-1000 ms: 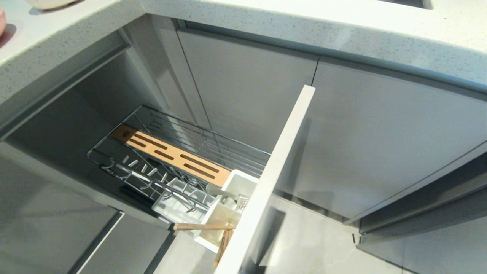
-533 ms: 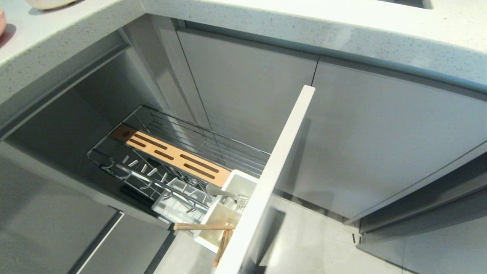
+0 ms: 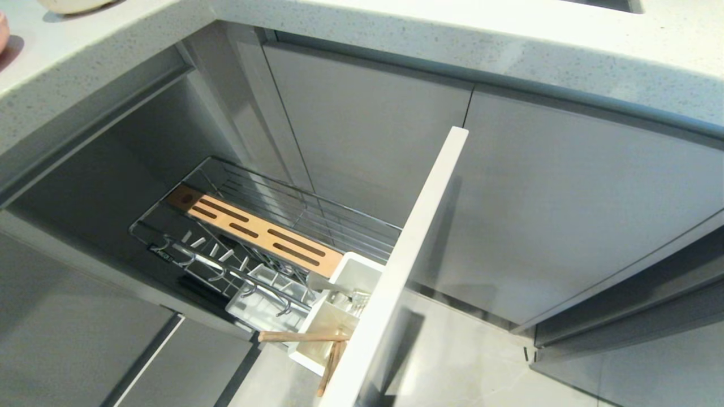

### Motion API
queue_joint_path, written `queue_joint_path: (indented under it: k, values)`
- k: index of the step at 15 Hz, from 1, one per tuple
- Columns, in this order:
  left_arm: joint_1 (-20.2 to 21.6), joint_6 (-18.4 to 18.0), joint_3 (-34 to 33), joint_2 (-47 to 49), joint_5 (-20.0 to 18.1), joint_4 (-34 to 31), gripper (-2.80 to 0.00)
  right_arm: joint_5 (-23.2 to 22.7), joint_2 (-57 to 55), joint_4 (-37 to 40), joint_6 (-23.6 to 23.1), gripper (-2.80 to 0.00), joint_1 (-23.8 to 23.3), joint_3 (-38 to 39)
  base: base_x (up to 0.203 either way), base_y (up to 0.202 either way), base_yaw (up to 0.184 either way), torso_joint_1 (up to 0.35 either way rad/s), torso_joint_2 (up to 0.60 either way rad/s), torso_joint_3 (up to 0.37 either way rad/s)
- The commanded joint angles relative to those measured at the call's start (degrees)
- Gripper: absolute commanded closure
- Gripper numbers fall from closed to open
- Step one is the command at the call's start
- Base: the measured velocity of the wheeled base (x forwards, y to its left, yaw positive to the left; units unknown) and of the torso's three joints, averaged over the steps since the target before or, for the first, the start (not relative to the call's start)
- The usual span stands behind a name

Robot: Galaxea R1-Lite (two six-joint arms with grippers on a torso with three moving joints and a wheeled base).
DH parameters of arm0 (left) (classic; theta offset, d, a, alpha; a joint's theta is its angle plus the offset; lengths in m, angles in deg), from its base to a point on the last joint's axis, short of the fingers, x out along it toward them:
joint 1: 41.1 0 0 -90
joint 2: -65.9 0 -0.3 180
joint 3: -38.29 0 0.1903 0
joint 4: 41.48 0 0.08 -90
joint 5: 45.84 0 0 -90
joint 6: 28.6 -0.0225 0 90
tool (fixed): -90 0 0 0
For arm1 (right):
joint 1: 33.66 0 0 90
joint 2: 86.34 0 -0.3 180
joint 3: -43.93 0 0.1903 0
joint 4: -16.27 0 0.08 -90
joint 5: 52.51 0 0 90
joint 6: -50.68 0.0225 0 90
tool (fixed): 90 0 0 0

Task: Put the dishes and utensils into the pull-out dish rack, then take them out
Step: Pick up the spoon and place it in the cupboard

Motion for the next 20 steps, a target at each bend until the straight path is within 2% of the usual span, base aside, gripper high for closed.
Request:
queue_joint_path:
  k: [1, 4, 5, 10, 15, 16, 20]
  values:
    - [1.07, 2.15, 0.00, -0.03, -0.43, 1.48, 0.00, -0.01, -0.05, -0.01, 0.00, 0.00, 0.02, 0.09, 0.000, 0.000, 0.000, 0.000, 0.00, 0.000]
    - [1.40, 11.31, -0.06, 0.52, -0.23, 8.89, 0.00, -0.01, -0.05, -0.01, 0.00, 0.00, 0.02, 0.09, 0.000, 0.000, 0.000, 0.000, 0.00, 0.000]
    - [1.42, 12.25, -0.08, 1.20, -0.16, 10.36, 0.00, -0.01, -0.05, -0.01, 0.00, 0.00, 0.02, 0.09, 0.000, 0.000, 0.000, 0.000, 0.00, 0.000]
    - [1.19, 12.56, -0.09, 5.64, -0.17, 16.23, 0.00, -0.01, -0.05, -0.01, 0.00, 0.00, 0.02, 0.09, 0.000, 0.000, 0.000, 0.000, 0.00, 0.000]
    - [0.99, 12.43, -0.18, 5.36, -0.62, 16.15, 0.00, -0.01, -0.05, -0.01, 0.00, 0.00, 0.02, 0.09, 0.000, 0.000, 0.000, 0.000, 0.00, 0.000]
    - [0.97, 12.47, -0.18, 5.18, -1.00, 16.05, -2.80, -0.01, -0.05, -0.01, 0.00, 0.00, 0.02, 0.09, 0.000, 0.000, 0.000, 0.000, 0.00, 0.000]
    - [0.40, 12.17, -0.27, 4.80, -5.47, 14.37, -2.80, -0.01, -0.05, -0.01, 0.00, 0.00, 0.02, 0.09, 0.000, 0.000, 0.000, 0.000, 0.00, 0.000]
